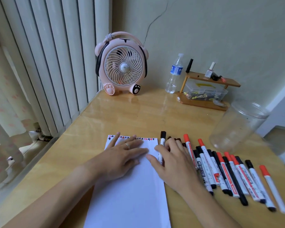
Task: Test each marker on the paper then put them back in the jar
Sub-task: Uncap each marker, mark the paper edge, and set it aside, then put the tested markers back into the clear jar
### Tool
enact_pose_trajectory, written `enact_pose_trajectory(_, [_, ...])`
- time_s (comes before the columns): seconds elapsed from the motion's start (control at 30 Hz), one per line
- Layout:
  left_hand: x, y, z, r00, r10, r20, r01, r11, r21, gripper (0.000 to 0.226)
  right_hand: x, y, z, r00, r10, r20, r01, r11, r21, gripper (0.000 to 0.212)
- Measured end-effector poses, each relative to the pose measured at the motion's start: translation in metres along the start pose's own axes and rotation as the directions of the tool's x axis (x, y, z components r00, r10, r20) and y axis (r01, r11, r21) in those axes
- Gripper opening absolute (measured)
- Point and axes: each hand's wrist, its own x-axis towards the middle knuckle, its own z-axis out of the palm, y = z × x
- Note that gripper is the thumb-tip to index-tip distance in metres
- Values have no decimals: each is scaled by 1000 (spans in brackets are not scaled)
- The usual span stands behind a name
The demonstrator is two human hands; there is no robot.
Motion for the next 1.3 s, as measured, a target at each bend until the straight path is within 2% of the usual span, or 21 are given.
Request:
enact_pose_trajectory(0.1, [3,0,3,999,-6,-44,4,1000,-27,70,-2,3,3,1000,17,20,-17,1000,-18,39])
enact_pose_trajectory(0.23, [4,1,9,994,3,-111,-9,998,-55,60,-5,10,2,999,30,20,-31,998,57,24])
enact_pose_trajectory(0.37, [7,9,4,966,21,-256,-33,998,-45,44,-2,9,-5,997,79,-9,-77,989,125,39])
enact_pose_trajectory(0.47, [12,18,-2,939,57,-340,-77,996,-47,39,4,18,-15,982,171,-80,-155,971,183,40])
enact_pose_trajectory(0.57, [14,21,0,953,96,-289,-121,990,-72,38,9,46,-30,932,292,-216,-254,949,188,24])
enact_pose_trajectory(0.63, [14,25,6,979,86,-182,-100,993,-65,42,10,64,-39,889,364,-277,-305,923,234,9])
enact_pose_trajectory(0.7, [14,29,13,992,93,-82,-92,996,12,50,9,73,-42,868,394,-303,-307,904,298,3])
enact_pose_trajectory(0.8, [14,31,18,993,100,-70,-96,993,64,52,9,75,-49,809,383,-445,-241,908,343,4])
enact_pose_trajectory(0.9, [14,30,18,994,86,-61,-82,995,61,52,15,82,-66,666,399,-631,-156,901,405,13])
enact_pose_trajectory(0.97, [17,31,12,998,56,-41,-54,998,41,53,21,95,-77,560,370,-741,-93,917,387,22])
enact_pose_trajectory(1.07, [32,39,2,1000,7,-24,-6,999,50,50,29,118,-85,457,359,-814,-160,933,322,51])
enact_pose_trajectory(1.13, [41,47,3,995,-13,-103,21,997,71,46,32,127,-84,446,487,-751,-233,873,428,78])
enact_pose_trajectory(1.23, [49,53,16,973,-35,-228,48,998,49,33,32,139,-66,494,720,-488,-353,679,644,115])
enact_pose_trajectory(1.3, [52,55,22,964,-56,-262,67,997,33,32,30,148,-52,510,795,-329,-449,572,686,126])
